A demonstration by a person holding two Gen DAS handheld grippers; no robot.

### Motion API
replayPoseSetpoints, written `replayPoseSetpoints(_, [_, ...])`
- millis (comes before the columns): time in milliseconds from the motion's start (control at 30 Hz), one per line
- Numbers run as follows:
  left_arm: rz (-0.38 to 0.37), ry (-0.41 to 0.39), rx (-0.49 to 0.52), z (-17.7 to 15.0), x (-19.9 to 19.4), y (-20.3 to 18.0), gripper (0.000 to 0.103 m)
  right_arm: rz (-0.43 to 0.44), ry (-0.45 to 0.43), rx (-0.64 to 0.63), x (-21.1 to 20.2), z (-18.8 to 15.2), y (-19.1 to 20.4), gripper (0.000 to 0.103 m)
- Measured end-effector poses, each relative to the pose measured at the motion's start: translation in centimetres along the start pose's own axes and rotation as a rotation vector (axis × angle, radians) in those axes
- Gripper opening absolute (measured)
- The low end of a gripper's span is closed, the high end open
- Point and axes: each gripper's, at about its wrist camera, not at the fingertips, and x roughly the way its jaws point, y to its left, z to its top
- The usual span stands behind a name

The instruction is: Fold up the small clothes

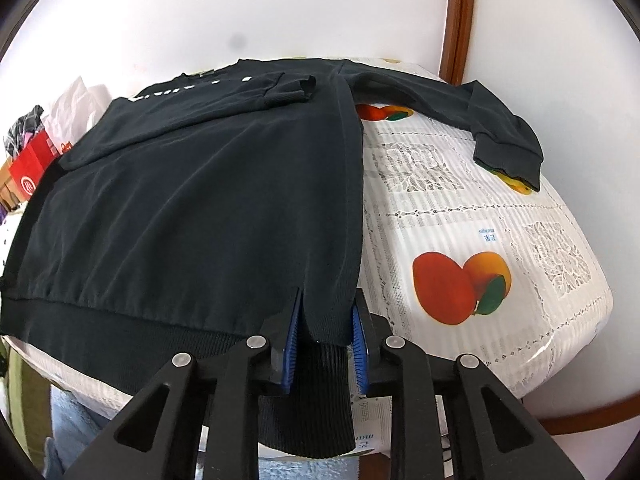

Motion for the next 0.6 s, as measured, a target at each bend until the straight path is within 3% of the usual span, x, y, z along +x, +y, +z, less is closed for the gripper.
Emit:
replayPoseSetpoints(267, [0.019, -0.083, 0.04, 1.2, -2.0, -1.3, 0.018, -0.038, -0.06, 0.046, -1.9, 2.2, -0.6, 0.047])
replayPoseSetpoints(533, [-0.008, -0.12, 0.055, 4.2, -1.8, -3.1, 0.018, -0.066, -0.101, -0.002, -3.1, 4.3, -0.1, 0.048])
replayPoseSetpoints(600, [-0.013, -0.125, 0.062, 4.9, -1.5, -3.8, 0.018, -0.113, -0.122, -0.015, -3.1, 4.7, 0.1, 0.048])
